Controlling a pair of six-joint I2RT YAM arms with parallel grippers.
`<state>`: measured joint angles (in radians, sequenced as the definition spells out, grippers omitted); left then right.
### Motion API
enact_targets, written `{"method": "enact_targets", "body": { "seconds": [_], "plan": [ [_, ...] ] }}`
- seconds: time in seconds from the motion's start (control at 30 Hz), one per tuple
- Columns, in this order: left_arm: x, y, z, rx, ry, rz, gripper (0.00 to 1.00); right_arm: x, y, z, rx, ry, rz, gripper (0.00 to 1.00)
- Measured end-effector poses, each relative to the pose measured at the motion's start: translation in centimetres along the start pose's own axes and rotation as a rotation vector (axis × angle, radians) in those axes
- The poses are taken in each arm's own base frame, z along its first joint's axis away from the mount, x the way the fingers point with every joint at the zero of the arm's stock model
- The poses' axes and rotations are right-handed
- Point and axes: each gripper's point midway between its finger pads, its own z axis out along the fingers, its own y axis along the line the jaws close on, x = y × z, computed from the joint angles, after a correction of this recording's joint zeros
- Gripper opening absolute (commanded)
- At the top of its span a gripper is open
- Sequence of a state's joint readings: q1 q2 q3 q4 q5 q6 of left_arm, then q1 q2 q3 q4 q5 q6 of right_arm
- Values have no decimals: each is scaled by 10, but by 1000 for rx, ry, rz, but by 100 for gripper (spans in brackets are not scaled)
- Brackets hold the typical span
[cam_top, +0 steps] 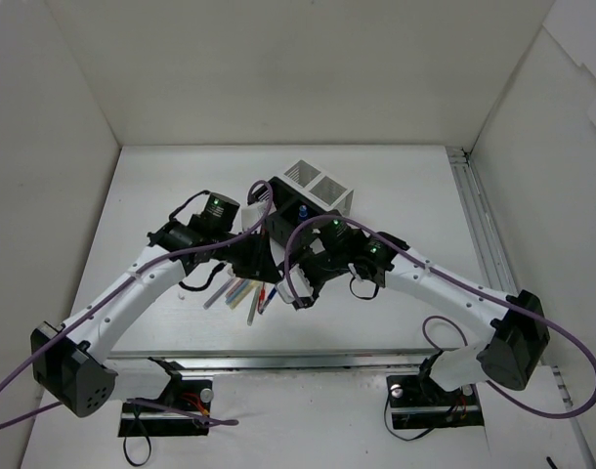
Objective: Sort the stationery into containers
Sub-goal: Place the pen in the storage box.
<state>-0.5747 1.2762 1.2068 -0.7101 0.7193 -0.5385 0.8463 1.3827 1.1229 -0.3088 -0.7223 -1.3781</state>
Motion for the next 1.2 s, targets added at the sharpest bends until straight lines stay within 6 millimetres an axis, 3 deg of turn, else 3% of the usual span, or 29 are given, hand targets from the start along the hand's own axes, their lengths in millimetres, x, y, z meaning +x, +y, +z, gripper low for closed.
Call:
{"method": "enact_targets", "body": {
  "seconds": [0.2, 0.33, 0.5, 0.57, 0.6, 0.63, 0.7, 0.73, 0.77, 0.83, 0.93, 1.03, 1.13, 1.2],
  "plan": [
    [1, 1, 1, -3, 10, -8, 0, -3, -6, 2, 8, -18, 11, 27],
    [3, 0, 1, 5, 18, -10, 0, -7, -9, 3, 11, -33, 18, 20],
    [1, 3, 0, -3, 12, -12, 0, -4, -4, 8, -16, -30, 56, 0],
    [1, 5, -1, -8, 11, -12, 5, -3, -4, 10, -20, -30, 64, 0],
    [1, 5, -1, -10, 10, -11, 11, -3, -4, 11, -20, -30, 68, 0],
    [1, 5, -1, -10, 9, -5, 30, -3, -4, 11, -20, -29, 71, 0],
    [0, 5, -2, -12, 5, 12, 58, -2, -8, 12, -9, -23, 71, 0],
    [-1, 7, -5, -31, -1, 24, 78, -1, -9, 12, -5, -13, 76, 0],
    [-4, 7, -9, -48, -17, 45, 87, 2, -11, 12, 3, -2, 82, 0],
    [-13, 12, -24, -110, -87, 62, 100, 6, -19, 11, 27, 15, 93, 0],
    [-37, 8, -61, -176, -279, 117, 100, 14, -35, 13, 66, 17, 132, 0],
    [-52, -5, -115, -236, -546, 167, 100, 29, -54, 11, 125, 17, 204, 0],
    [-52, -14, -169, -275, -817, 182, 100, 52, -80, 4, 237, 9, 310, 0],
    [-41, -11, -200, -312, -953, 154, 100, 68, -107, -4, 364, -19, 410, 0]
  ]
}}
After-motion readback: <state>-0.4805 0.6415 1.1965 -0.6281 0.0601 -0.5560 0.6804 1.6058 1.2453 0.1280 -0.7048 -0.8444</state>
